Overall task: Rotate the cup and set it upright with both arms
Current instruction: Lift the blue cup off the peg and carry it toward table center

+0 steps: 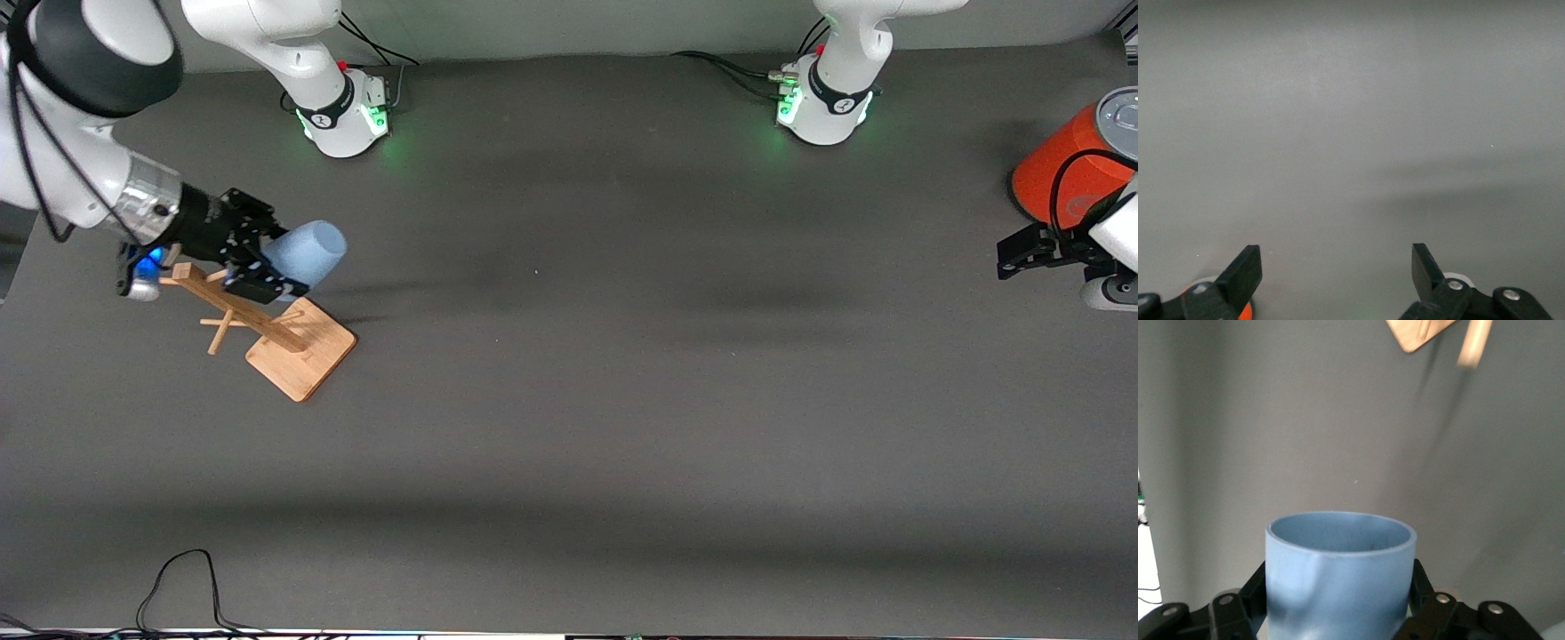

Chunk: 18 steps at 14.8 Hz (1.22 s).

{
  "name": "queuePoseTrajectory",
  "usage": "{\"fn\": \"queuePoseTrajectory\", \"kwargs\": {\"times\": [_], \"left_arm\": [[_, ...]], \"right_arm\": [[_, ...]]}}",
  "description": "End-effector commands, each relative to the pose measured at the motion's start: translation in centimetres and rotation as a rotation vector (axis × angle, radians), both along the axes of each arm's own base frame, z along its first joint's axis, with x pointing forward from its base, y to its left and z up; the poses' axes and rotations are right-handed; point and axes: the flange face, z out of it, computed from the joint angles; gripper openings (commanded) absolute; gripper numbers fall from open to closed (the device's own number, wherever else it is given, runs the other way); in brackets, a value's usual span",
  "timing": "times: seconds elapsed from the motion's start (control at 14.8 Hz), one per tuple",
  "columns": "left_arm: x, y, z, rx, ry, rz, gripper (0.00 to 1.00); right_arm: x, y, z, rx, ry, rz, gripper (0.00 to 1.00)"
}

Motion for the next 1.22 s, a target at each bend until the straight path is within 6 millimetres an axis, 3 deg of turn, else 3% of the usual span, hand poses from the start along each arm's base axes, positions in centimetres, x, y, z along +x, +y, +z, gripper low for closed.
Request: {"fn": "queuePoseTrajectory", "kwargs": {"times": [0.0, 0.34, 0.61, 0.75, 0.95, 1.15], "left_arm": [[-0.1, 0.1, 0.1, 0.007, -0.011, -0.005, 1.0], [-0.2, 0.1, 0.0, 0.006, -0.007, -0.005, 1.0], [-0.1, 0.1, -0.1, 0.006, -0.007, -0.005, 1.0], [0.0, 0.2, -0.2, 0.006, -0.004, -0.003, 1.0], [0.0, 0.3, -0.3, 0.006, -0.001, -0.002, 1.0], [0.2, 0.4, -0.9, 0.006, 0.006, 0.001, 1.0]], "right_arm": [[-0.2, 5.6, 1.3, 0.017, -0.035, -0.008, 0.78], [-1.3, 16.5, 1.6, -0.017, -0.098, 0.037, 0.78], [-1.2, 25.0, -0.7, -0.115, -0.106, 0.012, 0.78], [-1.5, 28.4, -2.6, -0.137, -0.11, -0.002, 0.78], [-2.7, 33.2, -7.1, -0.187, -0.076, -0.013, 0.78], [-3.0, 35.4, -12.0, -0.216, 0.019, -0.125, 0.8]]}}
